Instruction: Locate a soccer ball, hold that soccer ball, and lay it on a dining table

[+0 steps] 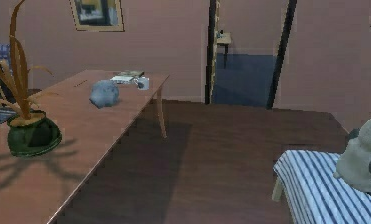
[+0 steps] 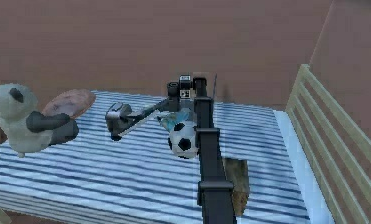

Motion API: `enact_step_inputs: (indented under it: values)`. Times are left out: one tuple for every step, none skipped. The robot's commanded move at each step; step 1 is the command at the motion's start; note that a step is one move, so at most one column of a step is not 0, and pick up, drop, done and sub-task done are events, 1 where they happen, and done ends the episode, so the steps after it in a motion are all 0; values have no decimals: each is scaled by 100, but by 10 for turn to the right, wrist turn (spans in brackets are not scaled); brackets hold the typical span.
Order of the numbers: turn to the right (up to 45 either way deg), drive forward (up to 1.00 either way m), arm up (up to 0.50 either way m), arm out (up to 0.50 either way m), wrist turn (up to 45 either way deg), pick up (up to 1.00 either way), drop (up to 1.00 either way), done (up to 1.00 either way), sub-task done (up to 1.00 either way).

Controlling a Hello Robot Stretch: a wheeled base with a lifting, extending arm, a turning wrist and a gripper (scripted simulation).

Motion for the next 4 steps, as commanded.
enact_step_inputs:
  values:
    - [0, 0, 0, 0, 450, 0, 0, 0, 0]
    - [0, 0, 0, 0, 450, 0, 0, 0, 0]
    - [0, 0, 0, 0, 120, 0, 0, 0, 0]
    - [0, 0, -30, 0, 0, 0, 0, 0, 0]
